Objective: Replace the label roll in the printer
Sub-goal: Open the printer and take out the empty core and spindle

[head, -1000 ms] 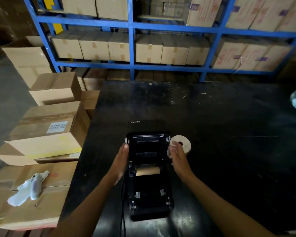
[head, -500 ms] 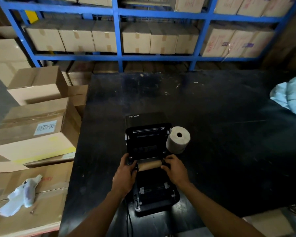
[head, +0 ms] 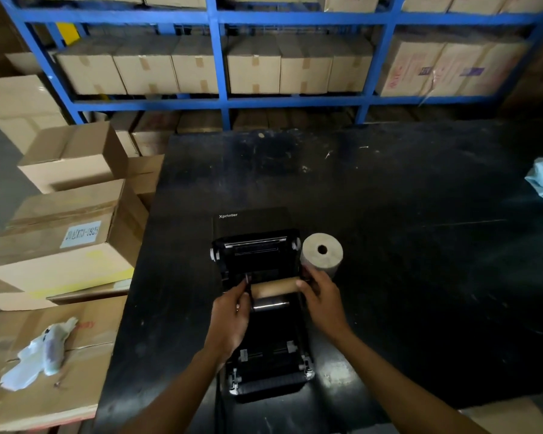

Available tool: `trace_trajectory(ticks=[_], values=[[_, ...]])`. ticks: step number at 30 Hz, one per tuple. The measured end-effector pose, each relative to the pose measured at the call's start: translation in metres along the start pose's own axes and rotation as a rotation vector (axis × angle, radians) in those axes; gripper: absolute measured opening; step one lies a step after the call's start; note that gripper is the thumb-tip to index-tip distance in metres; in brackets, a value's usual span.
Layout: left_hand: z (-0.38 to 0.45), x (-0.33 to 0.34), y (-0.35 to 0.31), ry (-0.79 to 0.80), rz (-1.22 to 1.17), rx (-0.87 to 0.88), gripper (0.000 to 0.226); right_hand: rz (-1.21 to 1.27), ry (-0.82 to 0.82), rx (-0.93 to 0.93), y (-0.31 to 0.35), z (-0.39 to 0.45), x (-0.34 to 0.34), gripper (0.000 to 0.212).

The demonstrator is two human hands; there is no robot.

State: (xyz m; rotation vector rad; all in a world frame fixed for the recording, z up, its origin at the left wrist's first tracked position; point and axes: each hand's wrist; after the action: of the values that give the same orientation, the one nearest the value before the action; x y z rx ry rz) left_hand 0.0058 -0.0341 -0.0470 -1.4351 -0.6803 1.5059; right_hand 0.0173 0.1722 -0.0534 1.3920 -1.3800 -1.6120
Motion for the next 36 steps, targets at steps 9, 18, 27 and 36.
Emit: trace_trajectory(ticks=[9,18,27,36], values=[[0.042,0.115,-0.058,0.153,-0.063,-0.076,0.014,0.337,-0.166,0.252,-0.036,0.031,-0.110,0.036],[0.064,0.207,-0.080,0.140,-0.185,-0.228,0.017,0.443,-0.109,0.360,-0.074,0.071,-0.189,0.037],[0.058,0.249,-0.055,0.106,0.090,-0.419,0.030,0.427,-0.066,0.572,-0.124,0.099,-0.250,0.041],[0.035,0.284,-0.055,0.162,0.348,-0.579,0.057,0.288,0.180,0.624,-0.137,0.092,-0.254,0.043]])
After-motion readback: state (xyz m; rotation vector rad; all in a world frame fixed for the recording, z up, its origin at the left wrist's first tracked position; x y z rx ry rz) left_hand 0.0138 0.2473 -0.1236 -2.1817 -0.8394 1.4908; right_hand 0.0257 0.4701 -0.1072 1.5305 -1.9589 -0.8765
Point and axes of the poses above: each hand's wrist, its own z-axis towards the middle knuckle, its own x-axis out of the palm, y = z × x, and after that the axes turned 10 degrees about x, right-handed
